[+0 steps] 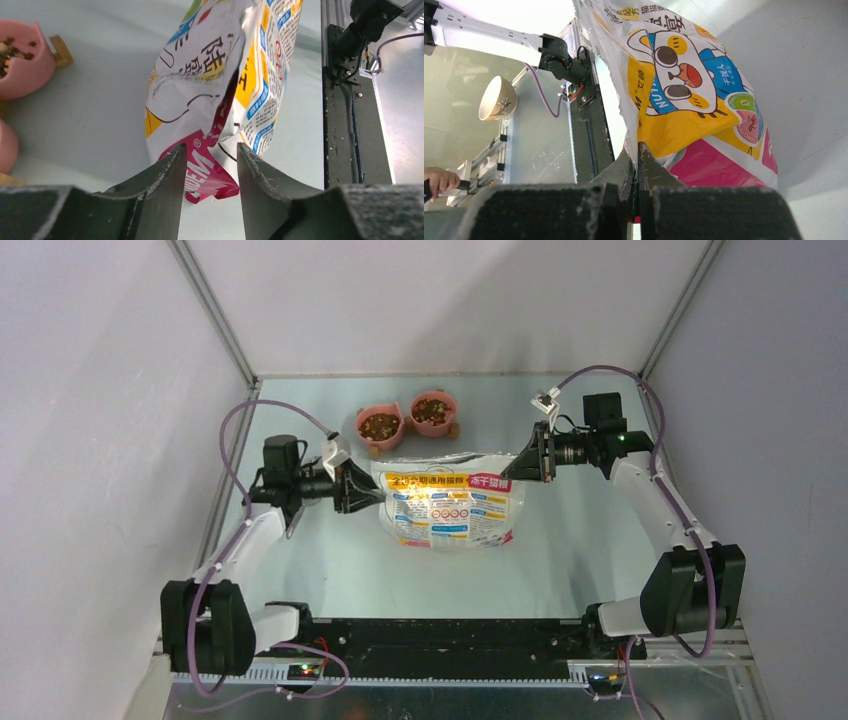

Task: Serve the pet food
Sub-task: Close the pet food bag at the center of the board.

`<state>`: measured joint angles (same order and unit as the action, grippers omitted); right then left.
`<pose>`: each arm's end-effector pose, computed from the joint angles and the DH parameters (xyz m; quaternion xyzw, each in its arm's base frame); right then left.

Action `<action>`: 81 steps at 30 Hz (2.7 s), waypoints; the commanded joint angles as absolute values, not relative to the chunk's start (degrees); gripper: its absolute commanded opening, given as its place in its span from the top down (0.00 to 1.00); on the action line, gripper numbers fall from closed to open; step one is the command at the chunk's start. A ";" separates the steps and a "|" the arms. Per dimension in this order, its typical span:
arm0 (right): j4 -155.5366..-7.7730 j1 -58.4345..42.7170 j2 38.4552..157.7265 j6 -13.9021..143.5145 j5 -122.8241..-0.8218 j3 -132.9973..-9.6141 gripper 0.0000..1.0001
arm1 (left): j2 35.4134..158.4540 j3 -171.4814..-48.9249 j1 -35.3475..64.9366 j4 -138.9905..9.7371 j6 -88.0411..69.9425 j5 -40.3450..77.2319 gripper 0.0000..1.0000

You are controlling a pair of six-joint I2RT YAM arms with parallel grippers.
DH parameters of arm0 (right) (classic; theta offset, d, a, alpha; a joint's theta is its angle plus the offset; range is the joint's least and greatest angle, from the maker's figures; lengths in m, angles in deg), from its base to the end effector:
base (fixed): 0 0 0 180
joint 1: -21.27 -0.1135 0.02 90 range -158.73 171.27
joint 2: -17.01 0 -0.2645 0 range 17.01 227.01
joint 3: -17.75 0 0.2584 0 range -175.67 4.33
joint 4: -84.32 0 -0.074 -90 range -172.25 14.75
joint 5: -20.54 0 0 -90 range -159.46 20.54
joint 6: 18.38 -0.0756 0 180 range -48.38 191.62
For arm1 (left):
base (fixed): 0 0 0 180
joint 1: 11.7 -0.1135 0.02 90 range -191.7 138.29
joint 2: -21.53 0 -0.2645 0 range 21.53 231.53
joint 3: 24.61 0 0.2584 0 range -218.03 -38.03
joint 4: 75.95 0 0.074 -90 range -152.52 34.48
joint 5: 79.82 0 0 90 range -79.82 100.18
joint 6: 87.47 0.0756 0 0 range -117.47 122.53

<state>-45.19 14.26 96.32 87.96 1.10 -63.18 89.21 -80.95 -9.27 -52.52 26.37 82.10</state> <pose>0.2836 0.1067 0.3060 -0.3534 0.7074 0.5157 0.3298 0.2497 -0.0825 0.2518 0.4281 0.6366 -0.4416 0.4653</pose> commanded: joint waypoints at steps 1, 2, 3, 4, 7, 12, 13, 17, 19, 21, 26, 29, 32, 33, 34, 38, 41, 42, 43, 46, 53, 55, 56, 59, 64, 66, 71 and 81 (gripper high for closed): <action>-49.38 13.35 97.02 77.86 0.44 -63.59 1.00 | 87.80 -77.68 -7.98 -72.00 15.27 79.73 0.52; -49.16 13.44 97.05 77.91 0.42 -63.54 1.00 | 87.49 -77.12 -8.00 -75.90 12.62 79.16 0.50; -48.34 13.66 97.09 78.36 0.41 -63.53 1.00 | 86.97 -77.00 -7.99 -77.25 11.79 78.82 0.49; -47.89 13.82 97.13 78.72 0.41 -63.57 1.00 | 86.68 -77.07 -8.00 -78.88 10.95 78.01 0.47; -46.36 14.00 97.19 79.84 0.43 -63.53 1.00 | 86.41 -78.02 -8.00 -80.34 9.87 77.26 0.42; -47.05 12.76 96.25 80.44 -1.54 -63.55 1.00 | 86.65 -80.68 -8.01 -80.62 8.74 76.38 0.39; -47.16 12.71 96.14 80.42 -1.80 -63.53 1.00 | 86.61 -81.02 -8.01 -80.41 8.56 76.32 0.39; -47.79 12.61 95.67 80.19 -2.52 -63.55 1.00 | 86.75 -82.75 -8.00 -80.94 7.62 76.22 0.37; -48.06 12.57 95.46 80.10 -2.87 -63.58 1.00 | 86.69 -83.53 -8.00 -80.06 8.02 76.08 0.36; -48.17 12.59 95.28 79.95 -3.26 -63.60 1.00 | 86.67 -85.49 -7.97 -77.64 9.69 75.92 0.35; -48.21 12.66 95.19 79.89 -3.91 -63.59 1.00 | 88.12 -83.63 -6.17 -81.60 7.97 76.31 0.35; -48.68 12.69 94.90 79.63 -4.00 -63.55 1.00 | 88.87 -78.21 -5.09 -93.57 -0.13 76.41 0.35; -51.37 12.81 93.88 77.93 -3.99 -62.06 1.00 | 90.09 -75.29 -4.45 -107.10 -9.10 76.17 0.36; -53.85 12.96 93.14 76.23 -3.79 -61.52 1.00 | 91.03 -74.44 -4.24 -108.98 -10.32 76.27 0.37; -55.18 12.98 92.78 75.38 -3.58 -60.34 1.00 | 91.65 -74.12 -4.11 -113.10 -13.12 76.41 0.40; -61.25 13.85 91.19 70.45 -2.24 -57.46 1.00 | 97.13 -72.17 -4.14 -135.07 -28.96 77.94 0.72; -63.80 15.67 91.42 64.72 -0.65 -56.25 1.00 | 102.76 -72.74 -6.27 -149.58 -42.62 78.76 0.99; -64.23 16.73 91.64 61.63 -0.25 -56.15 1.00 | 104.37 -73.78 -6.84 -149.95 -44.17 79.27 0.99; -64.36 17.33 91.77 60.21 -0.10 -55.90 1.00 | 104.87 -74.06 -8.00 -150.23 -45.58 80.19 1.00; -64.81 19.62 91.28 54.07 -0.72 -55.05 1.00 | 102.83 -71.47 -10.74 -150.09 -42.82 78.79 1.00; -67.45 23.09 90.67 41.88 -4.69 -49.73 1.00 | 101.52 -68.96 -15.02 -148.40 -47.27 78.07 1.00; -67.18 24.39 90.20 40.65 -4.66 -49.09 1.00 | 101.17 -68.74 -15.61 -148.38 -49.79 79.28 1.00; -66.57 24.72 90.00 40.78 -4.33 -49.01 1.00 | 100.81 -68.72 -15.82 -148.21 -50.94 80.24 1.00; -65.28 26.35 89.98 42.83 -2.40 -48.97 1.00 | 99.59 -69.56 -16.52 -142.52 -52.06 80.70 1.00; -60.64 26.00 89.94 51.73 -0.80 -51.75 1.00 | 95.39 -72.39 -16.69 -115.49 -43.32 74.99 1.00; -58.55 25.44 90.14 54.51 -0.91 -52.82 1.00 | 91.04 -75.97 -14.98 -89.86 -27.69 67.83 1.00; -58.10 22.28 89.75 57.41 -1.80 -53.63 1.00 | 84.23 -81.56 -8.90 -70.15 -13.77 57.48 1.00; -59.86 19.75 90.46 58.11 -3.99 -54.38 1.00 | 77.02 -81.09 -8.41 -77.88 -19.31 54.04 0.70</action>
